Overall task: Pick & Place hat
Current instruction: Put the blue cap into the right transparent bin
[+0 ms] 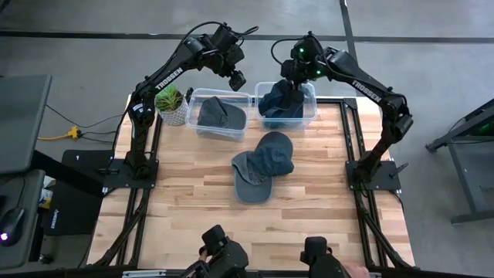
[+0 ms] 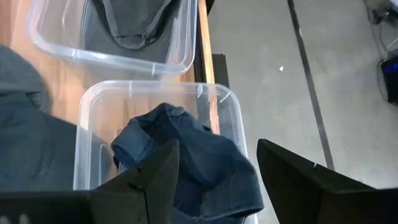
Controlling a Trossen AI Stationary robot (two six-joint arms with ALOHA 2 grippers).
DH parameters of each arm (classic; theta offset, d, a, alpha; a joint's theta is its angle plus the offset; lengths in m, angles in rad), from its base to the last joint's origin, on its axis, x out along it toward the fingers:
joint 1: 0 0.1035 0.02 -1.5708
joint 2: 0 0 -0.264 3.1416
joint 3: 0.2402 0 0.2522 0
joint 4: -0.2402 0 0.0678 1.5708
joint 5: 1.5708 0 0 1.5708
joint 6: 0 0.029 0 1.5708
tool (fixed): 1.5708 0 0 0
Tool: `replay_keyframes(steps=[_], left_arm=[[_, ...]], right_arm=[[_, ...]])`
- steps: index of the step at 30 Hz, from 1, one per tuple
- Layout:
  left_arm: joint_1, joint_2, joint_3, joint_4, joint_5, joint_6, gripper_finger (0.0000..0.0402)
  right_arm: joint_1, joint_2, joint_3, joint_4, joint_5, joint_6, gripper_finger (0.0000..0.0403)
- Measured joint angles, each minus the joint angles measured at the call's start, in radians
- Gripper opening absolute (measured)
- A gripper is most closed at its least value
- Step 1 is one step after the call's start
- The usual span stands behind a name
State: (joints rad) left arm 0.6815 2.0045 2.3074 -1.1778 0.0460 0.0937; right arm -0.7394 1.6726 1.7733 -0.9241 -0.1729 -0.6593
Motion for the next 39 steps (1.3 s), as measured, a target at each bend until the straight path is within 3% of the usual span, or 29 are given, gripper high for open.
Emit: replay_keyframes(steps=[21,27,34,39], left_arm=[[0.006,0.011,0.002,-0.001,0.098,-0.047,0.0243],[0.005,0.008,-0.057,0.036,0.203,-0.092,0.0243],[-0.012,0.010,-0.195,0.079,0.309,-0.142,0.0243],[-0.058,0.010,-0.245,0.126,0.365,-0.179,0.0243]], right_arm=[[-0.013,-0.080,0.000,-0.069,-0.016,0.007,0.0211],[-0.063,-0.120,0.000,-0.116,-0.149,0.042,0.0211],[-0.109,-0.162,-0.009,-0.198,-0.220,0.026,0.0211],[-0.175,-0.192,-0.082,-0.216,-0.433,0.026,0.0211]])
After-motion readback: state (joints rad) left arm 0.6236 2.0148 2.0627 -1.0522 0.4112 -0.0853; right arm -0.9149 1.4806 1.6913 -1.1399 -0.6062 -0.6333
